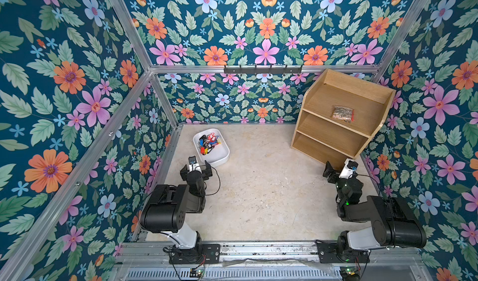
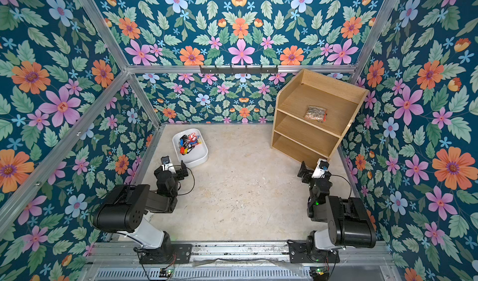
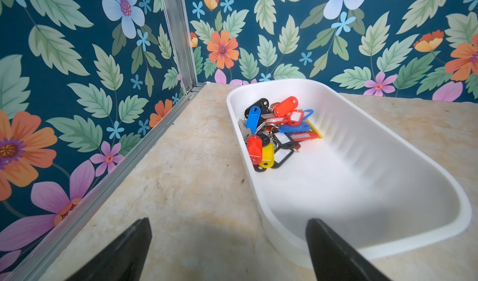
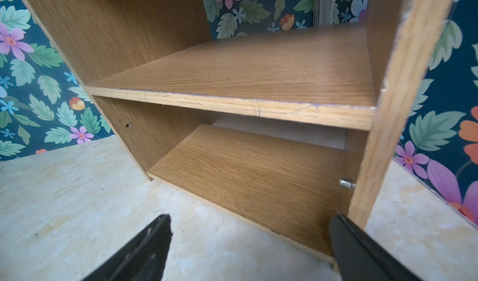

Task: Take the keys out of the storage box
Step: Move the storage box to the center of the board.

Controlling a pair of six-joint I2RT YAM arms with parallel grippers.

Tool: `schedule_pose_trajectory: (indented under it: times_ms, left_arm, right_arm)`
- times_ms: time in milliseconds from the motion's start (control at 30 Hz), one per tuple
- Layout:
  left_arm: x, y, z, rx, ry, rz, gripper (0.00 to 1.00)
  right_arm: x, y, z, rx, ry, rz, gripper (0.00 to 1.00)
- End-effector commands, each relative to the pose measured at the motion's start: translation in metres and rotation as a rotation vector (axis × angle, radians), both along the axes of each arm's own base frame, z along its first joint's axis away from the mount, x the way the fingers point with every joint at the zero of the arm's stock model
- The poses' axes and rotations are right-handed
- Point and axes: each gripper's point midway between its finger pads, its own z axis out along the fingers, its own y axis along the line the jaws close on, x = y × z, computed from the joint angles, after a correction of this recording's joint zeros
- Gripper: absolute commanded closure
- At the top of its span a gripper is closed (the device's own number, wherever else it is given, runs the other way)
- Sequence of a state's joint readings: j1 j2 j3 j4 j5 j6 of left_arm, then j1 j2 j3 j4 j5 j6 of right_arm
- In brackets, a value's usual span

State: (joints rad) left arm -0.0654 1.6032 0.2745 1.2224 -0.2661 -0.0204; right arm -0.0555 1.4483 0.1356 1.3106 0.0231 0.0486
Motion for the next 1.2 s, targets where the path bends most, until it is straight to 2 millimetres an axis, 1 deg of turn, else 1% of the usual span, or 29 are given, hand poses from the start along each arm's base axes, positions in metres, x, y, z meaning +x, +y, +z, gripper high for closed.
schedule_pose_trajectory:
  times_ms: [0, 33, 200, 267, 300, 367, 400, 467, 500, 533, 567, 600, 633, 700, 767, 833, 867, 967, 1033, 1067, 1167]
  left_arm:
    - [0.001, 0.002, 0.005, -0.005, -0.021, 0.008, 0.01]
    - [0.0, 0.004, 0.005, -0.011, -0.023, 0.025, 0.01]
    - [0.0, 0.005, 0.006, -0.012, -0.023, 0.027, 0.01]
    - [-0.001, 0.007, 0.007, -0.007, -0.026, 0.045, 0.01]
    - [-0.003, 0.009, 0.01, -0.005, -0.033, 0.069, 0.01]
    - [0.0, 0.002, 0.016, 0.018, -0.029, 0.041, 0.01]
    - [0.001, 0.005, 0.023, 0.039, -0.019, 0.083, 0.01]
    - [0.007, 0.009, 0.04, 0.046, 0.025, 0.139, 0.01]
    - [0.007, 0.014, 0.054, 0.014, 0.015, 0.181, 0.01]
    - [0.01, 0.016, 0.071, -0.016, 0.007, 0.207, 0.01]
    - [0.012, 0.016, 0.077, -0.017, 0.046, 0.203, 0.01]
    - [0.016, 0.013, 0.09, -0.021, 0.076, 0.192, 0.01]
    - [0.018, 0.012, 0.103, -0.032, 0.096, 0.189, 0.01]
    - [0.022, 0.004, 0.12, -0.052, 0.123, 0.154, 0.01]
    - [0.024, 0.0, 0.128, -0.079, 0.154, 0.138, 0.01]
    - [0.03, -0.002, 0.135, -0.107, 0.201, 0.145, 0.01]
    - [0.031, -0.002, 0.131, -0.116, 0.244, 0.147, 0.01]
    - [0.039, -0.013, 0.122, -0.156, 0.359, 0.12, 0.03]
    - [0.043, -0.02, 0.103, -0.192, 0.468, 0.108, 0.03]
    - [0.043, -0.024, 0.097, -0.212, 0.509, 0.108, 0.04]
    - [0.044, -0.032, 0.071, -0.273, 0.616, 0.093, 0.04]
  right_arm:
    - [0.0, -0.002, 0.007, 0.011, -0.03, 0.001, 0.01]
    - [0.0, -0.002, 0.007, 0.013, -0.029, -0.001, 0.01]
    - [0.0, -0.003, 0.007, 0.011, -0.029, -0.007, 0.01]
    - [0.0, -0.017, 0.009, 0.023, -0.017, -0.108, 0.01]
    - [0.001, -0.03, 0.013, 0.033, 0.02, -0.196, 0.01]
    - [0.01, -0.043, 0.039, 0.087, 0.057, -0.284, 0.01]
    - [0.012, -0.048, 0.052, 0.157, 0.062, -0.317, 0.01]
    - [0.016, -0.049, 0.076, 0.34, 0.055, -0.348, 0.0]
    - [0.021, -0.04, 0.087, 0.399, 0.061, -0.29, 0.01]
    - [0.029, -0.022, 0.098, 0.391, 0.088, -0.167, 0.01]
    - [0.034, -0.01, 0.104, 0.378, 0.122, -0.095, 0.01]
    - [0.037, -0.004, 0.108, 0.378, 0.164, -0.065, 0.01]
    - [0.039, -0.002, 0.106, 0.394, 0.208, -0.061, 0.01]
    - [0.038, -0.001, 0.099, 0.416, 0.288, -0.075, 0.01]
    - [0.033, 0.008, 0.088, 0.428, 0.356, -0.037, 0.01]
    - [0.024, 0.023, 0.082, 0.446, 0.394, 0.04, 0.01]
    - [0.019, 0.03, 0.081, 0.45, 0.404, 0.076, 0.05]
    - [0.001, 0.052, 0.082, 0.427, 0.429, 0.135, 0.12]
    - [-0.012, 0.073, 0.086, 0.368, 0.448, 0.173, 0.13]
    - [-0.018, 0.082, 0.086, 0.35, 0.462, 0.19, 0.12]
    - [-0.035, 0.102, 0.08, 0.329, 0.507, 0.232, 0.14]
